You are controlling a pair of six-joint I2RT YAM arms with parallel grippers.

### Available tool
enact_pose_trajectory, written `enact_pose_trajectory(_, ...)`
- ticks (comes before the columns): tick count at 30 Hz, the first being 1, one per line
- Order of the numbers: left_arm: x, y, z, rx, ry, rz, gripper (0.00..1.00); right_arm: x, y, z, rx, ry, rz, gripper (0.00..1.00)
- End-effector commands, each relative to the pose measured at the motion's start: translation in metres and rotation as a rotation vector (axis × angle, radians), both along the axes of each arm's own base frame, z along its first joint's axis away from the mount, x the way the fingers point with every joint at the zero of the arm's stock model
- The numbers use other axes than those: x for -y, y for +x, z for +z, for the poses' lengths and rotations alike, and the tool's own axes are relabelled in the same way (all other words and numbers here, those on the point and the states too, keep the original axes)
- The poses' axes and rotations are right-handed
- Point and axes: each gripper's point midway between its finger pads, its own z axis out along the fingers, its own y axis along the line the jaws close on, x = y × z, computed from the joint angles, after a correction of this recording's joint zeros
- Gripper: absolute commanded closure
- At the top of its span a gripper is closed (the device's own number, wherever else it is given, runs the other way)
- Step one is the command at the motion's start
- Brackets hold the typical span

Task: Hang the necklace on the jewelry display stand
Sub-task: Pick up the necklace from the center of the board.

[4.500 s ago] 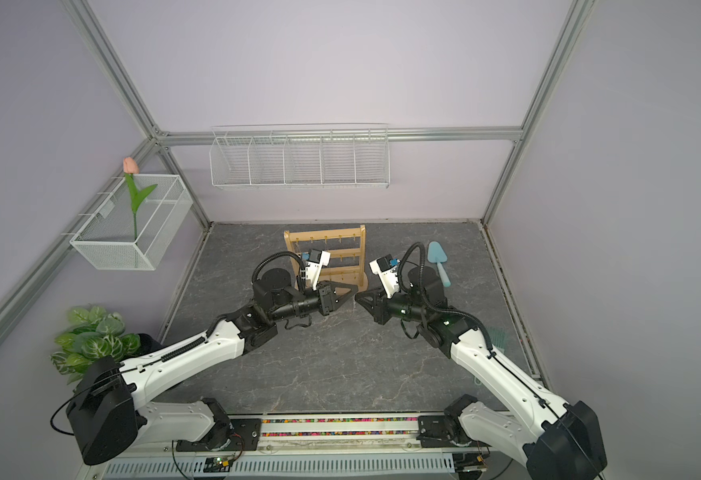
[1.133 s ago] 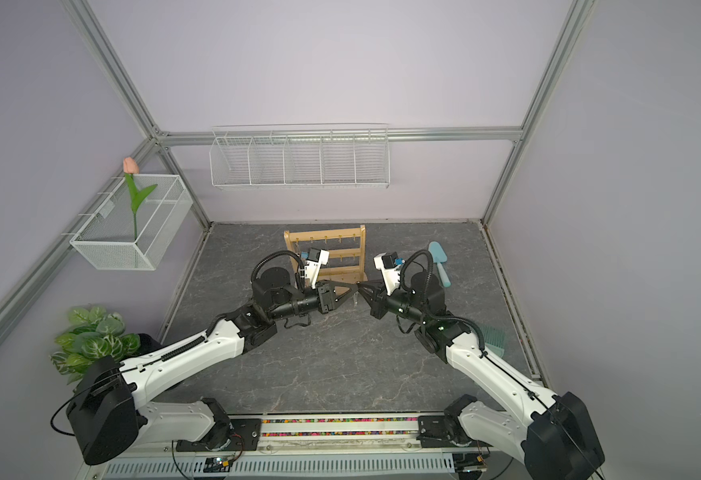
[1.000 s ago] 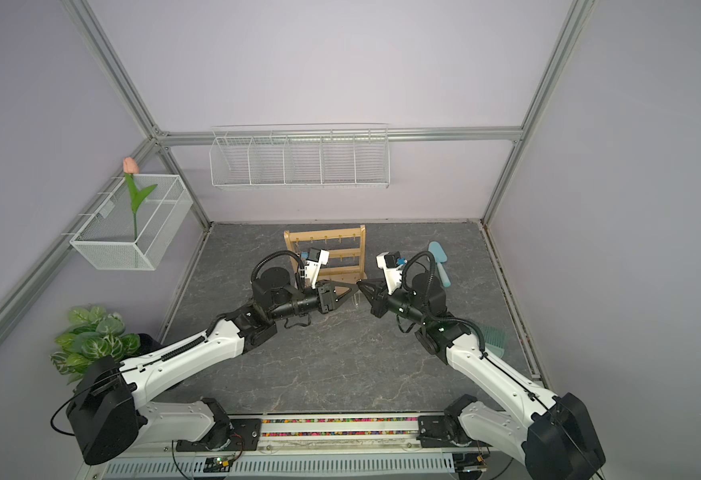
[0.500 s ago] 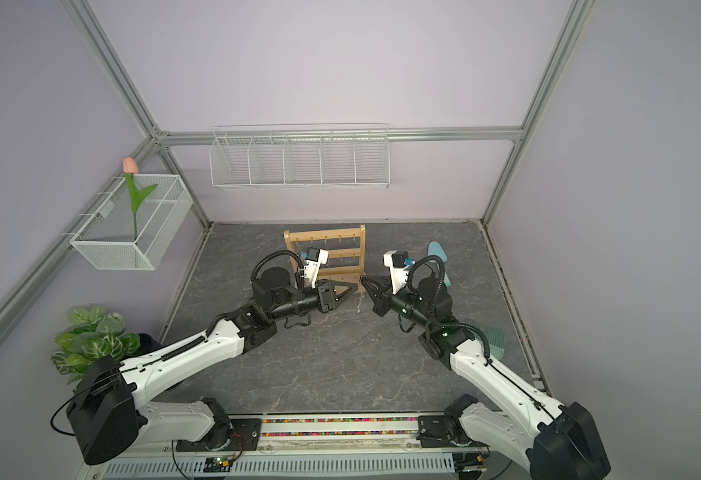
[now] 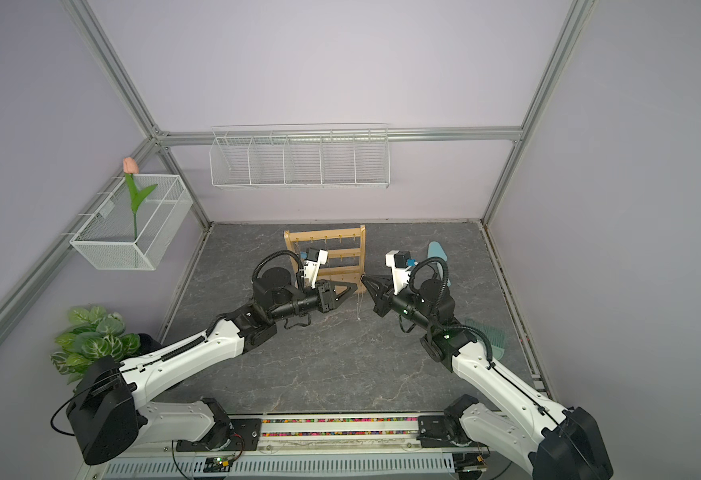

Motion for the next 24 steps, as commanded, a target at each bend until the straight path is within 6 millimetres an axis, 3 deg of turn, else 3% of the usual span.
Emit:
enact_pose_trajectory(1,-0.01,0.011,-0.001,0.025,0.042,0.076,0.72,0.001,-0.007,0.014,0.056,0.029,0.013,0.93)
enact_pose_trajectory(9,-0.006,0.014,-0.004,0.113,0.154,0.041,0.72,-0.003,-0.013,0.025,0.073,0.061,0.054,0.93)
enact_pose_trajectory(24,0.004,0.007,0.002,0.142,0.135,-0.024,0.71,-0.015,-0.016,0.032,0.068,0.088,0.13,0.93)
